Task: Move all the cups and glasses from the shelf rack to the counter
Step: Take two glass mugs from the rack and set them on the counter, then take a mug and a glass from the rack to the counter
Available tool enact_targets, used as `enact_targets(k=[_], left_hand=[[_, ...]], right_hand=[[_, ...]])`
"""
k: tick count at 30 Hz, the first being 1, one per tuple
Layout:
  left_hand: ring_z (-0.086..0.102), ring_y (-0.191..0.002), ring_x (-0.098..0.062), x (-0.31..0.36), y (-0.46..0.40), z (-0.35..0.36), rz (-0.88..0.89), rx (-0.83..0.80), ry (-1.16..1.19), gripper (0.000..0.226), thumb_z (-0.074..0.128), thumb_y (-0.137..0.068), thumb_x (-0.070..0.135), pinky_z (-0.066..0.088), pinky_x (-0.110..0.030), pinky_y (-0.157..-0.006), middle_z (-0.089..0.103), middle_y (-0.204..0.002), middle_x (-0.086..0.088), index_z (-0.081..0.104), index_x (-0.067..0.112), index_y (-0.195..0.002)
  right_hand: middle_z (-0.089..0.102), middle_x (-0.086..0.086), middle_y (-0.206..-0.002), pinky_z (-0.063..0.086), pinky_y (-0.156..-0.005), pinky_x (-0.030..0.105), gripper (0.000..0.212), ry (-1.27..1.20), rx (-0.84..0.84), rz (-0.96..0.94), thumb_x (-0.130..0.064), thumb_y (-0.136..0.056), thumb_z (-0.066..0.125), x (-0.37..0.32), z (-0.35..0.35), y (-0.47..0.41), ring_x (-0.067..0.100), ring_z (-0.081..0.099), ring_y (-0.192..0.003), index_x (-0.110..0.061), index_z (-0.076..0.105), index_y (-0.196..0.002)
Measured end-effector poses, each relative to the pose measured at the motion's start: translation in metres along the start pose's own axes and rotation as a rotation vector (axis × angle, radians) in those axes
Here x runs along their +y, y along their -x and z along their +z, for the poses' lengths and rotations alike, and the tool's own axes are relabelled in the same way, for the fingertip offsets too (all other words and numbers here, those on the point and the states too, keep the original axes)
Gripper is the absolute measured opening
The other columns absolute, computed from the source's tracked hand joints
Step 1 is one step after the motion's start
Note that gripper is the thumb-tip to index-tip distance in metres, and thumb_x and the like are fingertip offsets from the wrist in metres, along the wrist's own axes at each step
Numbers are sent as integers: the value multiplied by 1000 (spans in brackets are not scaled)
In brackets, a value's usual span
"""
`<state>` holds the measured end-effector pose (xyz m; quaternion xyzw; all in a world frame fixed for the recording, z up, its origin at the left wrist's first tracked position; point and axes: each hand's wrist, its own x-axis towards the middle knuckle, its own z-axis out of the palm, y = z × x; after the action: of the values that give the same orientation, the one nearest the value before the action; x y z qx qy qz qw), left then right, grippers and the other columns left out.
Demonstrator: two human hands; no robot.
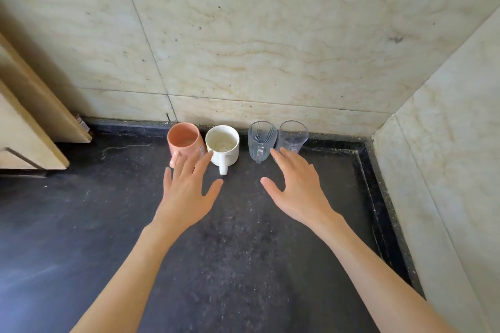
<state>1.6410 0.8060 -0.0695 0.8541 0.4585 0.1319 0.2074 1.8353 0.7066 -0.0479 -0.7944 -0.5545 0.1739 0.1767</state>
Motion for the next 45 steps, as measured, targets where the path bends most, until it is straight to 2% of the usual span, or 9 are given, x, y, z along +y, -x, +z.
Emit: enact_targets(k=[5, 11, 14, 21, 30, 33, 38, 45], left_hand=[[4, -144, -28, -5, 45, -37, -29, 104, -133, 67, 42, -89, 48, -3, -57, -112, 11, -157, 3, 7, 39, -145], [-3, -144, -25, -9, 146, -75, -267, 246, -263, 62, 24, -88, 59, -10, -53, -111, 5, -158, 3, -1, 44, -143], [-6, -144, -23, -9, 212, -95, -402, 304, -301, 61, 22, -88, 58, -10, -53, -111, 4, -158, 3, -2, 44, -143], [-6, -144, -22, -13, 374, -139, -762, 504, -337, 61, 30, -90, 52, -9, -52, -112, 5, -158, 3, 3, 41, -144], [-8, -144, -17, 5, 586, -145, -1168, 712, -309, 59, 31, -90, 52, -13, -48, -112, 4, -158, 5, 6, 43, -143], [-8, -143, -15, 8, 664, -142, -1270, 779, -295, 60, 30, -89, 52, -13, -47, -111, 6, -158, 5, 7, 42, -143], [-8, -143, -15, -3, 775, -150, -1376, 789, -331, 59, 25, -88, 56, -11, -48, -112, 6, -157, 5, 4, 43, -142], [-10, -143, -14, -27, 915, -169, -1500, 799, -331, 57, 26, -90, 56, -21, -41, -104, 3, -157, 8, 3, 44, -141]], right_hand=[[6, -2, -158, 3, -115, 54, 66, 89, -10, -174, -52, -90, 39, -44, -9, 14, 19, 0, -145, -30, 11, -146], [2, -1, -159, 4, -113, 56, 69, 117, -63, -523, -53, -89, 40, -106, -3, 49, 20, -1, -145, -32, 9, -146], [0, 0, -159, 7, -114, 55, 69, 121, -111, -679, -55, -88, 39, -143, 9, 76, 21, -3, -145, -32, 10, -146], [0, 0, -159, -1, -113, 56, 69, 100, -232, -1052, -55, -89, 38, -246, 44, 166, 20, -5, -145, -32, 7, -146], [10, 1, -158, 3, -114, 55, 69, 55, -369, -1463, -52, -88, 41, -351, 95, 330, 21, 2, -145, -31, 11, -146], [12, 2, -157, 3, -115, 54, 68, 29, -447, -1569, -51, -88, 43, -381, 118, 404, 21, 3, -145, -31, 13, -146], [13, 3, -157, 4, -114, 54, 69, -14, -481, -1650, -50, -88, 45, -428, 153, 504, 21, 4, -145, -30, 15, -146], [14, 4, -157, 6, -115, 55, 68, -35, -541, -1739, -49, -88, 44, -494, 198, 636, 23, 5, -145, -30, 15, -146]])
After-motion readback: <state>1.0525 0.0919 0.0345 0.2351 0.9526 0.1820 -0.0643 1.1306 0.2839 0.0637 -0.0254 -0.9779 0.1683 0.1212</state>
